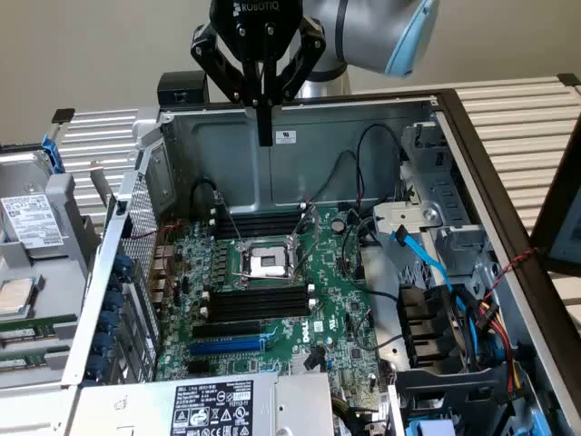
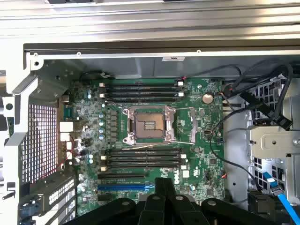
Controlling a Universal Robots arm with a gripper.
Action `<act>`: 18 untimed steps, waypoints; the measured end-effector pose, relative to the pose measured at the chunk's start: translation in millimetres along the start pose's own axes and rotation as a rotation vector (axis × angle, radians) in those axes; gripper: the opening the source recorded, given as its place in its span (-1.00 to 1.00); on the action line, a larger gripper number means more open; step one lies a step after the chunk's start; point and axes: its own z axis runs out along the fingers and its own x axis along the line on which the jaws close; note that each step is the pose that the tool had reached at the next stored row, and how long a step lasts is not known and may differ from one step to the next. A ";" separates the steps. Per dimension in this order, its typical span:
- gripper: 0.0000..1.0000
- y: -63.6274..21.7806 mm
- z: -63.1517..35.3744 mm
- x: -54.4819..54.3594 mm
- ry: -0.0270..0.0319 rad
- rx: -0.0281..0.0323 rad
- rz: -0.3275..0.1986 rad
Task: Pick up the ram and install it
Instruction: 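Reach for the ram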
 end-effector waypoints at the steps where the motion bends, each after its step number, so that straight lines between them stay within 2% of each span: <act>1: -0.79 0.0 0.0 0.0 0.0000 0.0000 0.000; 12: -0.79 -0.1 -0.1 0.9 0.0002 0.0002 0.000; 18: -0.79 -1.9 -0.6 27.2 0.0000 -0.0001 0.000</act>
